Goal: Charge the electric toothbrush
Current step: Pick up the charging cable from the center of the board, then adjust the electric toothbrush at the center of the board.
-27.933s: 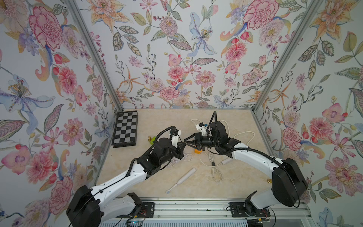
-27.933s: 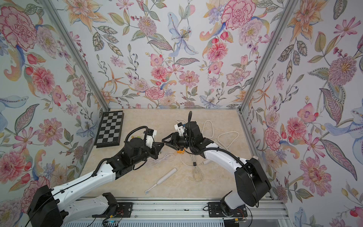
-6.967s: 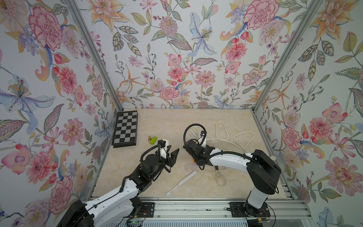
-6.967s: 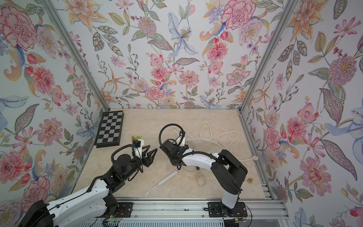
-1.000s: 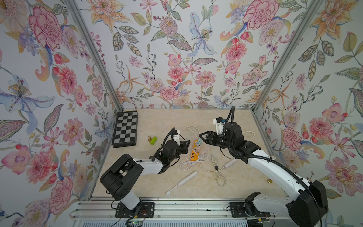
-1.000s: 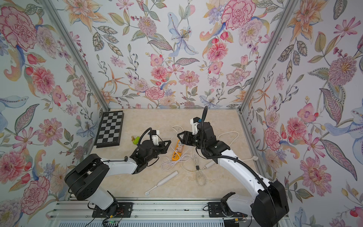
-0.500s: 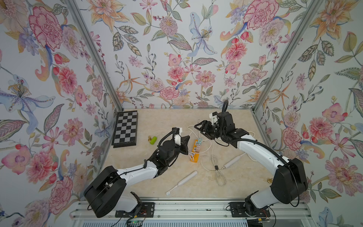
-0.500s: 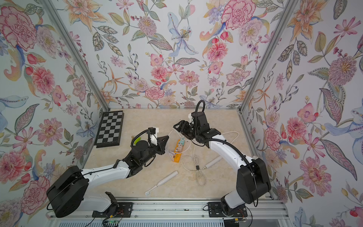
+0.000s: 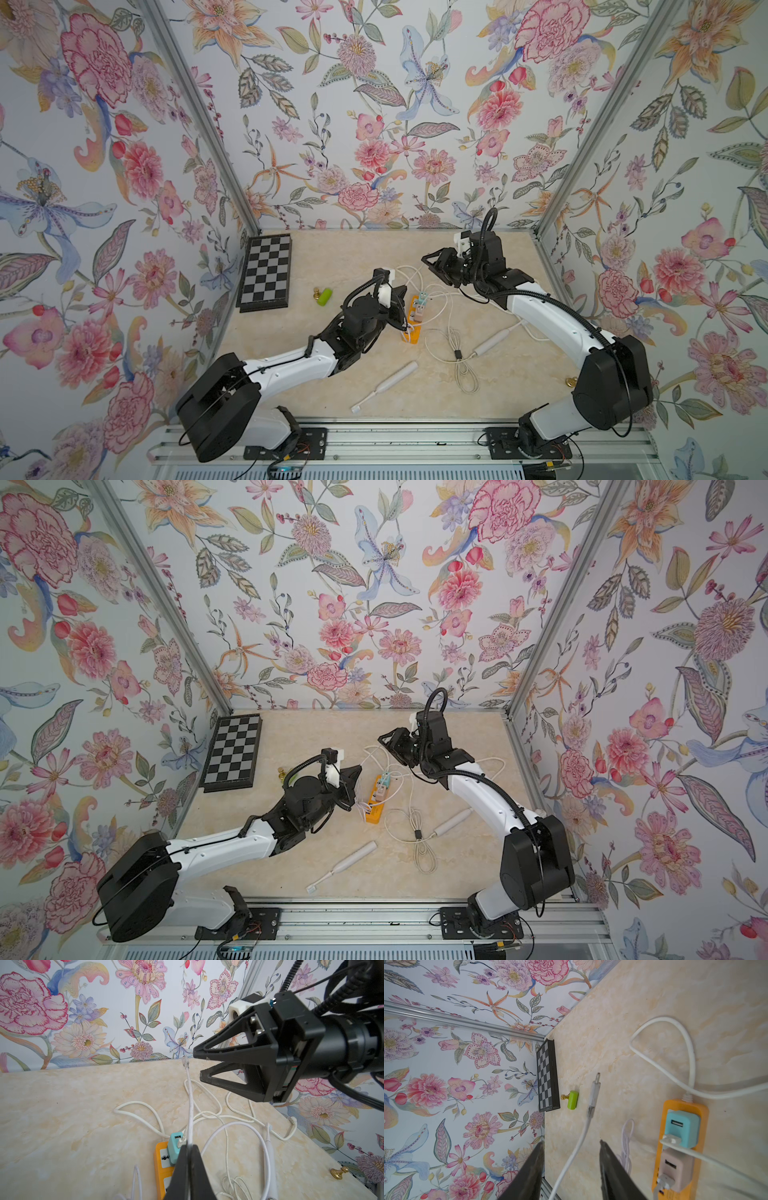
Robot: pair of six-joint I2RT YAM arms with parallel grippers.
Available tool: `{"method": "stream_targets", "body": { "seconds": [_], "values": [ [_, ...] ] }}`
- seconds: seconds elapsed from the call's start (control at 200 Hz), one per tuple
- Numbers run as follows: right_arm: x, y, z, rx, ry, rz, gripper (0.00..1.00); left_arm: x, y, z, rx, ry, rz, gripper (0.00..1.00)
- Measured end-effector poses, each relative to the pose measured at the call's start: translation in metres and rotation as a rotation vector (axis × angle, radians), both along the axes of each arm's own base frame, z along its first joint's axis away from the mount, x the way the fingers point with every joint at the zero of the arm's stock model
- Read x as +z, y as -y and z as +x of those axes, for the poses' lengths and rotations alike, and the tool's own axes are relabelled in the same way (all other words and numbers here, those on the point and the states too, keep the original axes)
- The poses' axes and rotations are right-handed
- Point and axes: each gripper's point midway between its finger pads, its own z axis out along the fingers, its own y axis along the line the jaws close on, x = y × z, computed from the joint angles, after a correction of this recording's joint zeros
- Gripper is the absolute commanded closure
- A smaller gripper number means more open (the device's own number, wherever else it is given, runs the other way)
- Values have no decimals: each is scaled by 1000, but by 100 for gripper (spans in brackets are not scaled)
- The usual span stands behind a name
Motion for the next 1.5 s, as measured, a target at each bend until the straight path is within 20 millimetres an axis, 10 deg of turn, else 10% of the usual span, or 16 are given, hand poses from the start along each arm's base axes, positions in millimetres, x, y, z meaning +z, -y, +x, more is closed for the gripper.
{"method": "stream_targets", "body": {
  "seconds": [1.206,1.496],
  "values": [
    [-2,6,21,-47,86,-79,100,4,14,-8,-21,24,76,100],
    [19,9,24,93,295,-141,100,6,7,-12,51,-116,24,56]
  ]
}}
